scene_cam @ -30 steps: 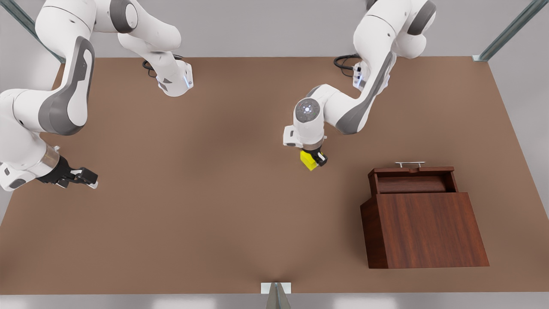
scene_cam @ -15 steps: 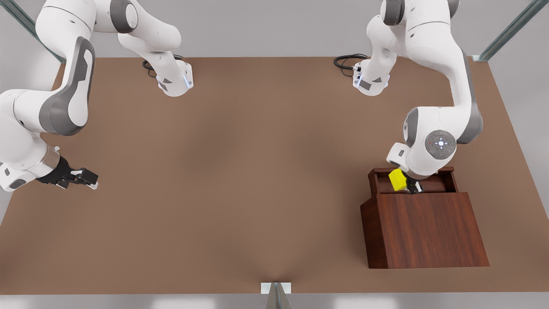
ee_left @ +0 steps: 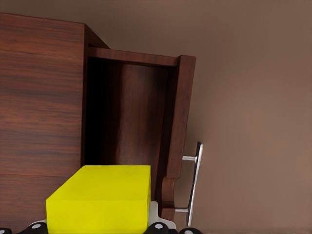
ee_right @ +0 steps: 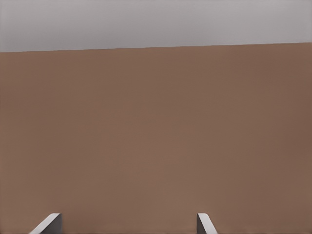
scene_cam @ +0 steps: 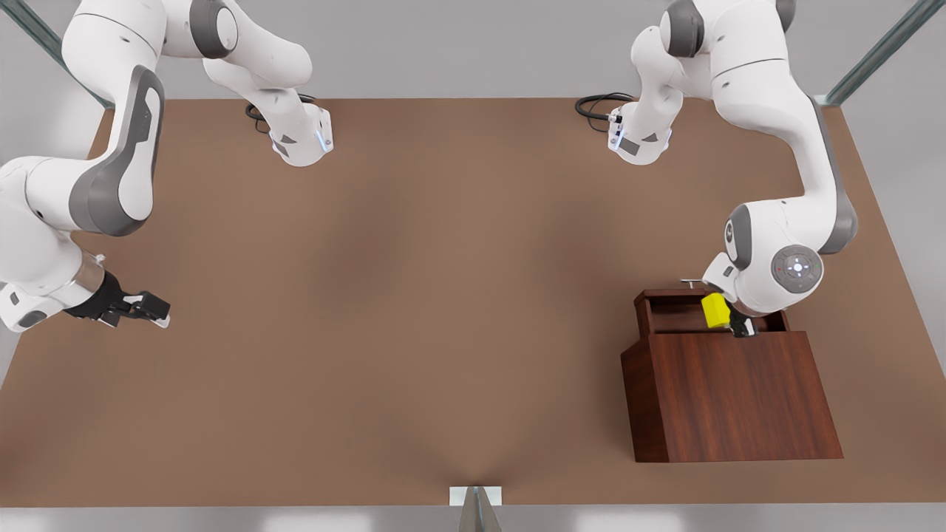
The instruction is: Open the drawer with left arm, place the square in the middle with right arm, and place the square in the drawer with left arm
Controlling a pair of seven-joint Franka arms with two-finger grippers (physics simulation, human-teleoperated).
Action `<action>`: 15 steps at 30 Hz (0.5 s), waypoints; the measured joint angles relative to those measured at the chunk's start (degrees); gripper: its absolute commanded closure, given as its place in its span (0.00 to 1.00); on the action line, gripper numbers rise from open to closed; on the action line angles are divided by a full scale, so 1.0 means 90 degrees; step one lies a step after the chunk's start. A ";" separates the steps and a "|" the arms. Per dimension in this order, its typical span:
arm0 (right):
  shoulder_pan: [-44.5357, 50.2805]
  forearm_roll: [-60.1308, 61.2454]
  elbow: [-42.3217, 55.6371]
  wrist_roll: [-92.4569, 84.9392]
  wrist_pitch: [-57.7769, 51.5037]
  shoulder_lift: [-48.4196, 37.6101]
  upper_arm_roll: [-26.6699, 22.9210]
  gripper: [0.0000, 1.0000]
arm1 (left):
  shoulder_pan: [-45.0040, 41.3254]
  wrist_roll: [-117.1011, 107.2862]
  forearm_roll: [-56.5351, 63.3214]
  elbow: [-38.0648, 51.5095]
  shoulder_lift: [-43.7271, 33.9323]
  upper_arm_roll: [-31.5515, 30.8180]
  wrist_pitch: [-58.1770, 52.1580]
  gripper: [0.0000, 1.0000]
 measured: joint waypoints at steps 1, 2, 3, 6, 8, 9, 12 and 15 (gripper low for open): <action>-0.0007 0.0000 0.0000 0.0000 -0.0002 0.0009 -0.0004 0.00 | 0.0013 0.0008 0.0000 -0.0013 0.0005 0.0000 -0.0004 0.26; -0.0008 0.0000 0.0000 0.0000 -0.0004 0.0006 -0.0004 0.00 | 0.0051 0.0080 -0.0001 -0.0043 0.0013 0.0000 -0.0004 0.26; -0.0002 0.0000 0.0000 0.0000 -0.0004 0.0004 -0.0004 0.00 | 0.0059 0.0124 -0.0001 -0.0076 0.0014 0.0000 -0.0004 0.26; -0.0012 0.0000 0.0008 0.0000 -0.0004 -0.0001 -0.0004 0.00 | 0.0049 0.0467 -0.0002 -0.0078 0.0076 0.0000 -0.0005 0.25; -0.0008 0.0000 0.0010 0.0000 0.0006 -0.0001 -0.0004 0.00 | 0.0056 0.0498 -0.0003 -0.0078 0.0121 -0.0008 0.0005 0.25; -0.0011 -0.0002 0.0010 0.0000 0.0006 0.0008 -0.0004 0.00 | 0.0058 0.0498 -0.0004 -0.0078 0.0149 -0.0010 0.0014 0.24; -0.0010 -0.0006 0.0008 0.0000 0.0055 0.0009 -0.0004 0.00 | 0.0058 0.0498 -0.0018 -0.0078 0.0203 -0.0018 0.0052 0.00; -0.0007 0.0000 0.0000 0.0000 0.0055 0.0009 -0.0003 0.00 | 0.0058 0.0499 -0.0037 -0.0078 0.0221 -0.0020 0.0052 0.00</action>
